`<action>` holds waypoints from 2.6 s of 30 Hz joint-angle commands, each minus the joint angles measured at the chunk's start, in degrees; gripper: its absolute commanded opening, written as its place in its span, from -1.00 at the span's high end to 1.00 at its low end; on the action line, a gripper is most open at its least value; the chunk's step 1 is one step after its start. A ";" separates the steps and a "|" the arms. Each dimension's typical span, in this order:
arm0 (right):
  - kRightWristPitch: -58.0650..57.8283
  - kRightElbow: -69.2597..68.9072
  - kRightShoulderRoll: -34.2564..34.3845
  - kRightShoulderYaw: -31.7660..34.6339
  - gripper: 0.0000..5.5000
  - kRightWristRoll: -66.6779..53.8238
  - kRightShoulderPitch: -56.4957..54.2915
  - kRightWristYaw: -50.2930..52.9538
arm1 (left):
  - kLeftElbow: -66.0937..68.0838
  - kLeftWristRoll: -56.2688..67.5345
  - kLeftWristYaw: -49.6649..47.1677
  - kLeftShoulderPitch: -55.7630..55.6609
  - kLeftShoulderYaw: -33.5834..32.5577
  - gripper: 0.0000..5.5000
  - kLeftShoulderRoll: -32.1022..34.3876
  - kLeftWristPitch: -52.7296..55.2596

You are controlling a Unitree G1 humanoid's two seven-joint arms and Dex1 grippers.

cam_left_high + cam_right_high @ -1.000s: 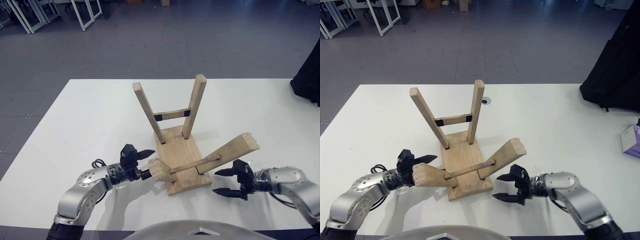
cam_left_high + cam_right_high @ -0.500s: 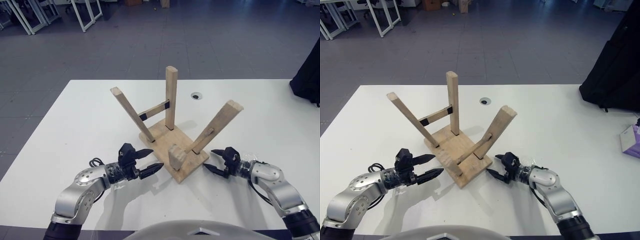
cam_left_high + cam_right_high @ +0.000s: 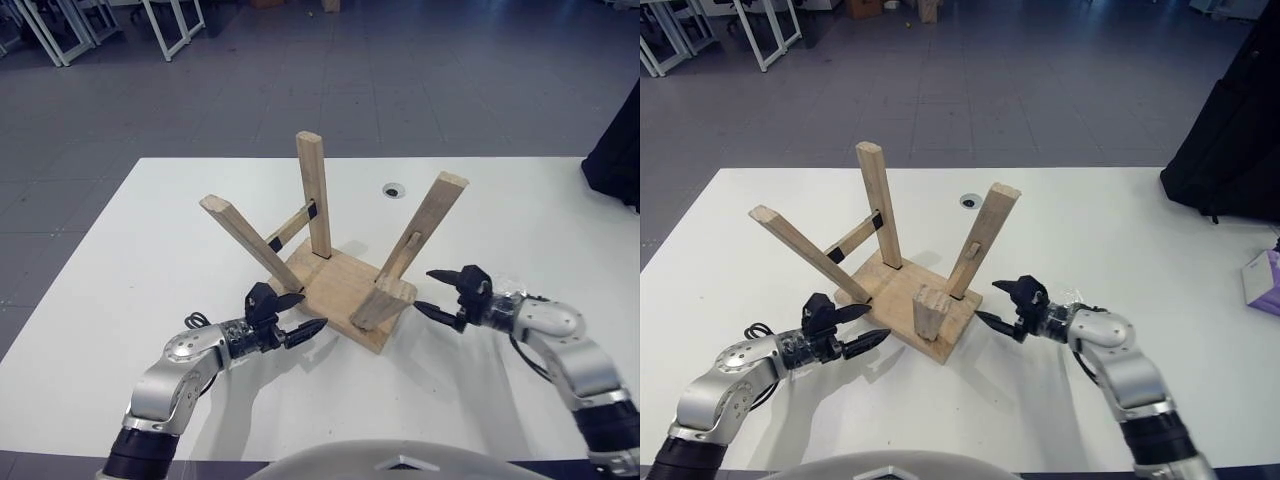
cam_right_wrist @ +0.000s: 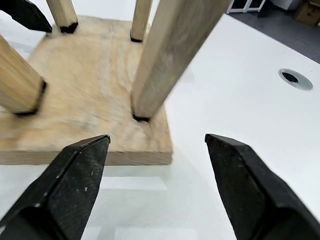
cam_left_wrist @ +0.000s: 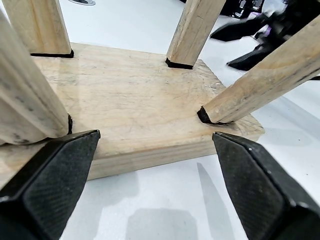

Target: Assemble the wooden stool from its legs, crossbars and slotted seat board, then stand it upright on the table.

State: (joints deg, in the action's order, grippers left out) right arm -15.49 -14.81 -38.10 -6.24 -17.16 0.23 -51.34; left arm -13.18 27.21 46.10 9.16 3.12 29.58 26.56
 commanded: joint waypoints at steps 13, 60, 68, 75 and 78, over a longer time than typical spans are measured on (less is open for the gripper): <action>33.28 -5.41 6.05 -2.43 -0.28 25.48 -21.62 17.63 | 0.89 -1.37 0.31 -0.60 0.07 -0.52 0.08 -0.52; -11.71 8.24 8.55 7.46 -0.28 -23.88 -22.75 7.09 | -15.96 13.44 6.33 -19.46 1.46 -0.52 5.84 3.98; -11.91 3.16 8.46 3.63 -0.28 -21.69 -21.28 3.01 | -12.23 9.69 5.85 -22.82 3.19 -0.52 3.31 2.61; -13.74 -1.69 6.81 1.29 -0.28 -22.64 -18.47 -0.89 | -9.79 5.79 2.16 -23.87 4.25 -0.52 0.21 1.52; -15.26 -3.57 5.86 1.44 -0.28 -24.52 -17.42 -2.31 | -9.38 4.94 1.24 -23.44 3.84 -0.52 -0.27 1.52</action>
State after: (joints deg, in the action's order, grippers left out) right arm -28.45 -11.33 -33.55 0.89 -36.27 -18.65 -44.17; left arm -25.51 37.37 54.72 -12.00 7.77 31.10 28.46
